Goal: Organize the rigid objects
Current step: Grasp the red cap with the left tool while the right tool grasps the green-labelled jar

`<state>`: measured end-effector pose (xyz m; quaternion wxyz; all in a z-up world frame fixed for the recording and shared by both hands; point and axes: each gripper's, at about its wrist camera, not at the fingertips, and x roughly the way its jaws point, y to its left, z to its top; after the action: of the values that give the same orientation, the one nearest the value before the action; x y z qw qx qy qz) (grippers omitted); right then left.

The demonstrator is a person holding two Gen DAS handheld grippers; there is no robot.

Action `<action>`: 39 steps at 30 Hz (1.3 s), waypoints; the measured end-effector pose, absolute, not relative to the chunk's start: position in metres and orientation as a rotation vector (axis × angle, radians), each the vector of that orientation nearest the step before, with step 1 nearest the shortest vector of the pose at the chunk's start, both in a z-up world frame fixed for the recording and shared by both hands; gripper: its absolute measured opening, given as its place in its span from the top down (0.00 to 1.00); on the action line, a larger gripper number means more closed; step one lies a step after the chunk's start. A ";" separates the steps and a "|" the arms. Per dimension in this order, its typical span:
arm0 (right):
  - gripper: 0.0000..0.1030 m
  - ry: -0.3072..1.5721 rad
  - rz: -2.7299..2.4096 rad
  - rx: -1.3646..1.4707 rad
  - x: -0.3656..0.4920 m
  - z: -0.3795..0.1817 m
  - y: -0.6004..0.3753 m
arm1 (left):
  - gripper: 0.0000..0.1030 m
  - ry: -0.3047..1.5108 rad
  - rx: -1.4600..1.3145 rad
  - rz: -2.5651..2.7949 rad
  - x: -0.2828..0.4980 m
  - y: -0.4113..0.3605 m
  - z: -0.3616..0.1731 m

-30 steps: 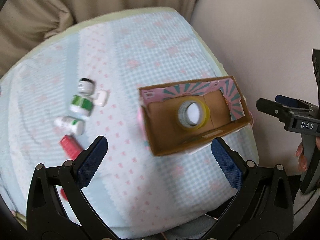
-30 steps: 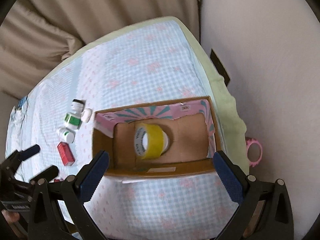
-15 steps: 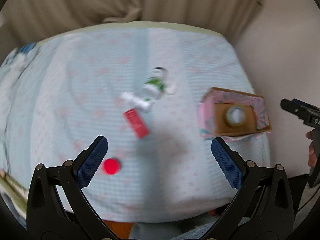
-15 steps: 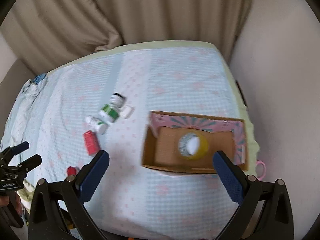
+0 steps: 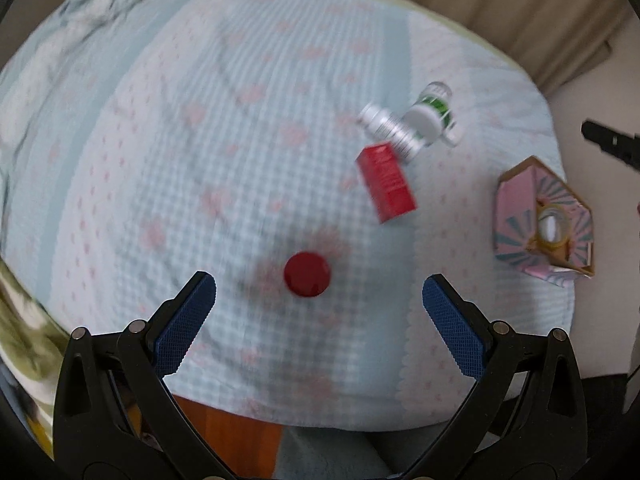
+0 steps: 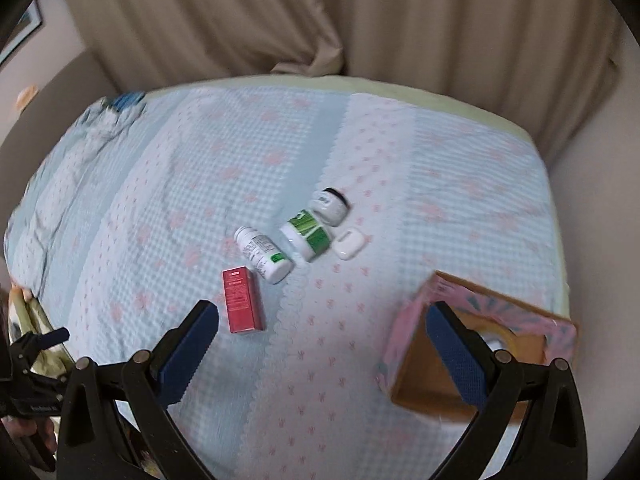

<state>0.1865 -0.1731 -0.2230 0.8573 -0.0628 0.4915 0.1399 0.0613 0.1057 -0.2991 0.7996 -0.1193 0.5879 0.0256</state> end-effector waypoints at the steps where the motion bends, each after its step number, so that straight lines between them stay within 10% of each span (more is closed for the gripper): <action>1: 0.00 1.038 0.310 -0.161 0.194 -0.231 -0.166 | 0.00 1.267 -0.269 0.065 0.059 0.106 -0.311; 21: 0.11 1.078 0.615 -0.560 0.320 -0.393 -0.094 | 0.04 1.209 -0.282 0.307 0.072 0.071 -0.468; 39: 0.45 1.148 0.651 -0.542 0.367 -0.442 -0.064 | 0.51 1.196 -0.305 0.365 0.072 0.078 -0.484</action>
<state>0.3669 -0.0644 -0.4422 0.7561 -0.2488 0.5264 0.2987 0.0719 0.0779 -0.4836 0.7999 -0.1421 0.5577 0.1702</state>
